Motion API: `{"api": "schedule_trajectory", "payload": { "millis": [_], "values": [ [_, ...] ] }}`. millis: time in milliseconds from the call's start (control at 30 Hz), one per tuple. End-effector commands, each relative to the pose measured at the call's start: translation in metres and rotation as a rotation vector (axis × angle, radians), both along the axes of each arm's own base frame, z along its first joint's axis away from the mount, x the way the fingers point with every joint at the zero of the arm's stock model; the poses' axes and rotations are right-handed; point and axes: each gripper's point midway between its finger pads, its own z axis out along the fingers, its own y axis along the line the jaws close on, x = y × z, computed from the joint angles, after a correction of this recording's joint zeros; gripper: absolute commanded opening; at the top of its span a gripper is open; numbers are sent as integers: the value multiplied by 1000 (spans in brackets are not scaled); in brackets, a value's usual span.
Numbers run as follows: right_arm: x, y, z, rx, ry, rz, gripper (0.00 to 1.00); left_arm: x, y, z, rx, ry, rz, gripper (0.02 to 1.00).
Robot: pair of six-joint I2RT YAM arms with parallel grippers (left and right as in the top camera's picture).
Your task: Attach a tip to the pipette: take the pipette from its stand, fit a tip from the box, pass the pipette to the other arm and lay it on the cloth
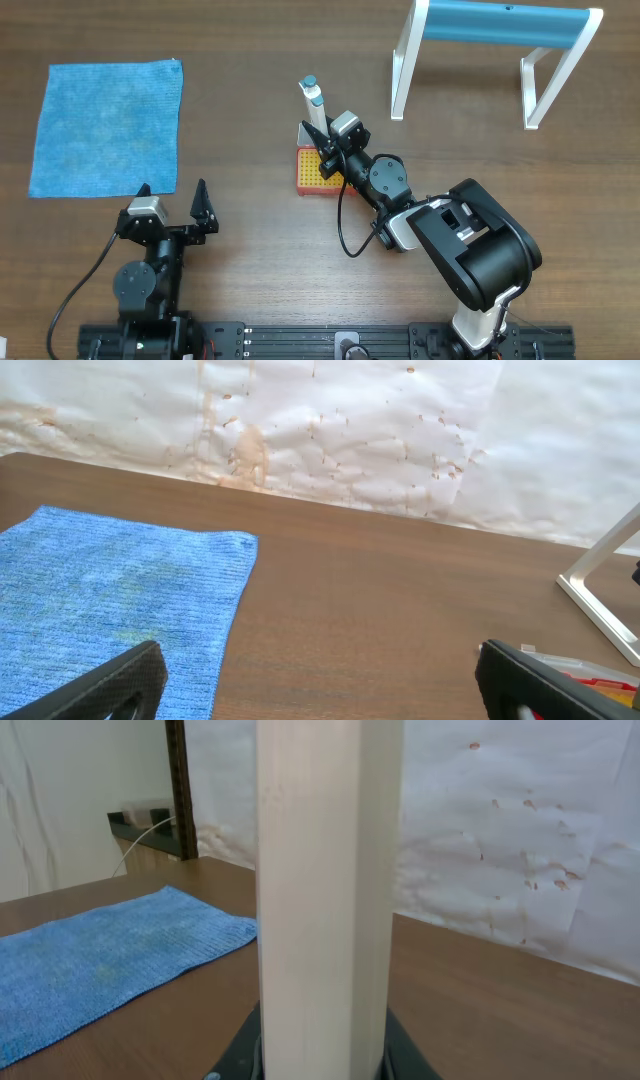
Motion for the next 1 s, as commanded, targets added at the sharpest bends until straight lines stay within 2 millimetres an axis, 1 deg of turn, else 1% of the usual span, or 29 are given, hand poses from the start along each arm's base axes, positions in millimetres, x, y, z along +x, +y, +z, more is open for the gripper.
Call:
{"api": "schedule_trajectory", "payload": {
  "millis": [33,200,467,700,1000],
  "values": [
    [-1,0,2,1,-10,7,80,0,0,-1,8,3,-1,996],
    [-4,-2,-5,-8,6,7,80,0,0,-1,8,3,-1,996],
    [-5,-2,2,-1,-6,7,80,0,0,-1,8,3,-1,996],
    [-5,-2,2,-1,-8,7,84,0,0,-1,8,3,-1,996],
    [-6,-3,16,16,-35,7,80,0,0,-1,8,3,-1,996]
  ]
}}
